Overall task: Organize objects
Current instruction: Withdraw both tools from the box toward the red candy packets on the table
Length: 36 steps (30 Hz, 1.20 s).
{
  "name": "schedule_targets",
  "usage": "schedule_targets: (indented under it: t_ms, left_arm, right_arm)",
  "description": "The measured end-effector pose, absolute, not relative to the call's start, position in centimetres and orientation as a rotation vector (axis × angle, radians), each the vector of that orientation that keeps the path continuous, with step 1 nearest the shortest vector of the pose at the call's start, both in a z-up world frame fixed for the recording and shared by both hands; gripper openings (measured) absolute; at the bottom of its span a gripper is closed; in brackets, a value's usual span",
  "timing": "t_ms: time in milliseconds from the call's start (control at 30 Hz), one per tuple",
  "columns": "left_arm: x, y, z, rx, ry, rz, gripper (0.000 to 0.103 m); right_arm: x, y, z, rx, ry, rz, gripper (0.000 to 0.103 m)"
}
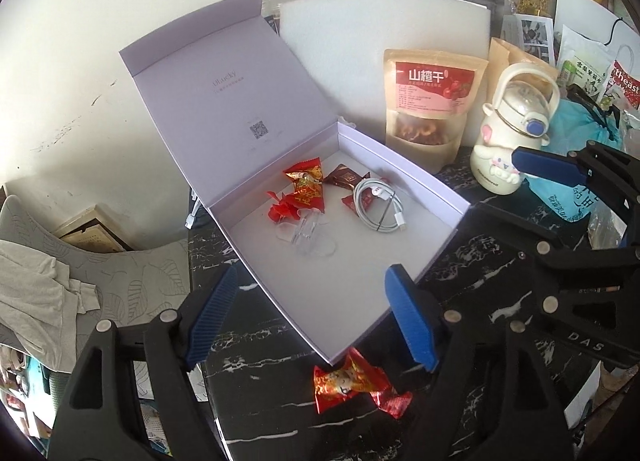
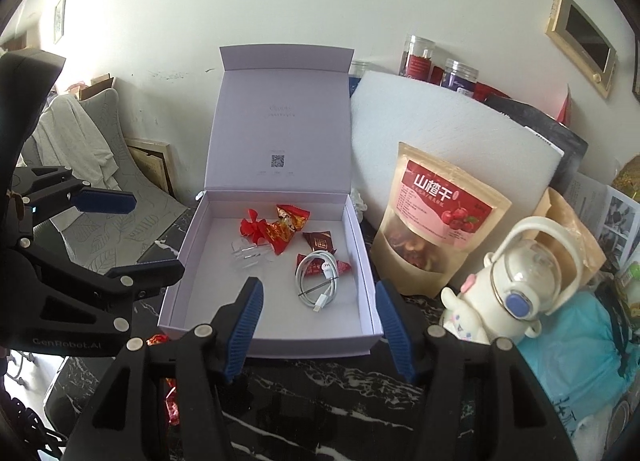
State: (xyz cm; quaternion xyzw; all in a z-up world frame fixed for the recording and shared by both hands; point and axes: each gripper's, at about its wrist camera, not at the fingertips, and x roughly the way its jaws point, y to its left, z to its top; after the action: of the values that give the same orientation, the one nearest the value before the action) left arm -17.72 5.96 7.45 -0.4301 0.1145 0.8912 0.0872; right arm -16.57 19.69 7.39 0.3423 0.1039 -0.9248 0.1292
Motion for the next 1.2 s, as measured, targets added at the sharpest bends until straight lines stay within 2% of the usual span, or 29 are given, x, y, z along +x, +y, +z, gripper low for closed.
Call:
schedule_targets:
  t_ms: [467, 1200]
  left_arm:
    - [-12.8, 6.8, 7.8, -1.219, 0.366, 2.665, 0.08]
    - [-5.2, 7.3, 3.4, -1.274, 0.377, 2.6, 0.08]
  right_arm:
    - [-11.2, 20.3, 7.5, 0.977, 0.289, -2.723, 0.059]
    - [-3.8, 19.8, 2.7, 1.06, 0.258, -2.682, 0.059]
